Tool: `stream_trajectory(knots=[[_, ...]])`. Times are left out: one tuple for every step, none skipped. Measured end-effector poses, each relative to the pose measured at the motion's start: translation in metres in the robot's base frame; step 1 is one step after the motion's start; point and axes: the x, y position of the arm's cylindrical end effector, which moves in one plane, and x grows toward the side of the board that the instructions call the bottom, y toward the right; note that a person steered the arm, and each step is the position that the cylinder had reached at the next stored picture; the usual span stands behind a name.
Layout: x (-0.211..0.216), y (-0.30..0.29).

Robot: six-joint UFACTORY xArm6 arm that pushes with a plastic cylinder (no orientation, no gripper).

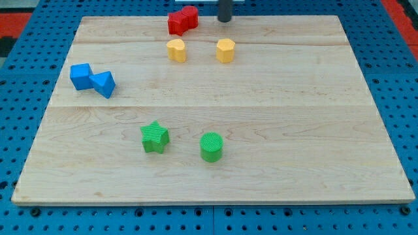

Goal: Move the red blocks towards the top left corner

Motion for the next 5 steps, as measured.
stream_trajectory(knots=[[-0.001,-0.055],[0.001,-0.085],[0.000,-0.104],[0.001,-0.080],[0.018,-0.033]])
